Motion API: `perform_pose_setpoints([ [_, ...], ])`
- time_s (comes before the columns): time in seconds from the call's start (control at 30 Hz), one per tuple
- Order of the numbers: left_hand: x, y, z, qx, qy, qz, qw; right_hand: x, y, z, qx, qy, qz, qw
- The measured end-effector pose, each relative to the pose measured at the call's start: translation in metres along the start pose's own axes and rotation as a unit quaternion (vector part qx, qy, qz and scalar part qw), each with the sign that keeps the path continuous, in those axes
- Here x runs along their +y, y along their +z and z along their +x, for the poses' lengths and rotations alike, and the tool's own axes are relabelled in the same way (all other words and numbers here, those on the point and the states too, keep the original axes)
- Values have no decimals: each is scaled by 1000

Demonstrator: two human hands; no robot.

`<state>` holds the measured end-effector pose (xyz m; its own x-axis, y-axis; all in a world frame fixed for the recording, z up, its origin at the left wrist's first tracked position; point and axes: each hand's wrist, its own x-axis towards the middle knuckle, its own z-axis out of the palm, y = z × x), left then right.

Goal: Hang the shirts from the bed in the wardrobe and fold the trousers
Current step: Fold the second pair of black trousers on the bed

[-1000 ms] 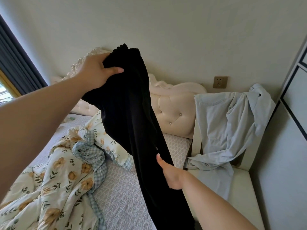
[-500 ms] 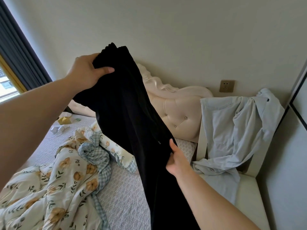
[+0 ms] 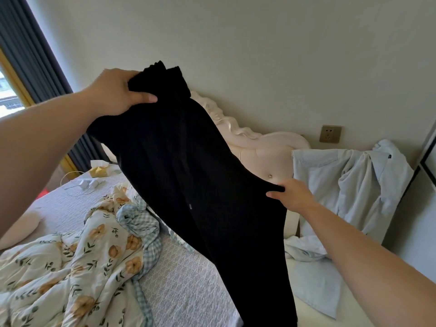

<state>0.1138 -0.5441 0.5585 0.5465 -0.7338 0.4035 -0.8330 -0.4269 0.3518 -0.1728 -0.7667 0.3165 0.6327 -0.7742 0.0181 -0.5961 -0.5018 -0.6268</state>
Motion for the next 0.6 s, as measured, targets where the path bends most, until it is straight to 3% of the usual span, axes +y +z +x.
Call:
perform_pose_setpoints([
  [0.03, 4, -2, 0, -9, 6, 4, 1000, -2, 0, 2, 19, -14, -81, 996],
  [0.1, 13, -3, -1, -28, 18, 16, 999, -6, 2, 5, 22, -35, -130, 991],
  [0.23, 25, -15, -4, -45, 27, 52, 997, -19, 13, 0, -8, -5, 48, 999],
  [0.37, 21, -50, -10, -35, 24, 134, 990, -43, 17, -6, -16, -41, 123, 991],
  [0.43, 19, -72, -14, 13, 24, 199, 980, -61, 17, -8, -55, -65, 206, 975],
  [0.53, 18, -90, -17, 192, 50, 351, 915, -102, 24, -8, -64, -106, 272, 954],
  [0.6, 19, -83, -21, 252, 76, 360, 895, -133, 37, -7, -51, -121, 277, 952],
])
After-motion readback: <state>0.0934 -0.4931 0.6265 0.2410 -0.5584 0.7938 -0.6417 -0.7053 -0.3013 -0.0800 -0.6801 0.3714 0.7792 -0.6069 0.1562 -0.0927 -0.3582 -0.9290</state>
